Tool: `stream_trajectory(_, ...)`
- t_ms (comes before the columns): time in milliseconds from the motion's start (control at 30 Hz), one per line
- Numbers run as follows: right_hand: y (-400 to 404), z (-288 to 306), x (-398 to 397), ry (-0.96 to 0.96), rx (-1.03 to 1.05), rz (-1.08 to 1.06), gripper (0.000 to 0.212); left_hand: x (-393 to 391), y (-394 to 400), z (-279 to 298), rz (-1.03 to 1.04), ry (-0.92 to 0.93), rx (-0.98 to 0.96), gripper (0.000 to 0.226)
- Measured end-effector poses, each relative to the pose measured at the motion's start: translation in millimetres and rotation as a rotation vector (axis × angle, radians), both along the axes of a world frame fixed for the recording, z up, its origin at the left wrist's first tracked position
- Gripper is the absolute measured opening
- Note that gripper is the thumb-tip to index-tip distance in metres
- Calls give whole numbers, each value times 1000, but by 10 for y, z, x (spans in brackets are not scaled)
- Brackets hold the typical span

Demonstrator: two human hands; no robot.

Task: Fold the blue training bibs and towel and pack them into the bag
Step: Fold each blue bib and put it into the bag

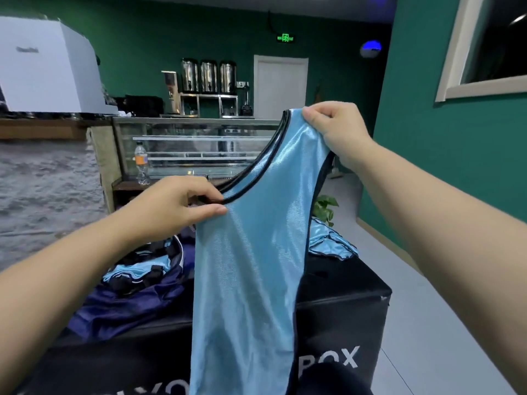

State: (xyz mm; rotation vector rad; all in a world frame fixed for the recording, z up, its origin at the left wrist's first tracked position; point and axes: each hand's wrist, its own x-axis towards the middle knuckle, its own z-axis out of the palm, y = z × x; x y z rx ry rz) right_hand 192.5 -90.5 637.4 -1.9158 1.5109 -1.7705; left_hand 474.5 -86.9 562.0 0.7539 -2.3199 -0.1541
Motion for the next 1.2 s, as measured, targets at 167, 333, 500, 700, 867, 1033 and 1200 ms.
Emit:
stream_trajectory(167, -52, 44, -21, 50, 18, -13, 15, -53, -31, -124, -25, 256, 80, 13)
stream_trajectory(333, -240, -45, -17, 69, 53, -18, 15, -112, -284, -346, 22, 365, 214, 21)
stream_trajectory(500, -730, -356, -108, 103, 182, -52, 18, -138, -782, -732, -22, 375, 466, 14)
stream_trajectory(700, -1600, -953, -269, 151, 350, -64, 18, -389, -1454, -1412, 178, 413, 586, 25)
stream_trajectory(867, -2255, -1181, -368, 205, 412, -40, 14, -532, -1957, -1693, 176, 442, 655, 31)
stream_trajectory(1033, -2854, -1371, -497, 224, 437, -23, 19, -618, -2392, -1908, 174, 631, 677, 54)
stream_trajectory(1200, -3379, -1724, -515, 228, 431, -11, 11, -717, -2732, -2190, 277, 615, 639, 47)
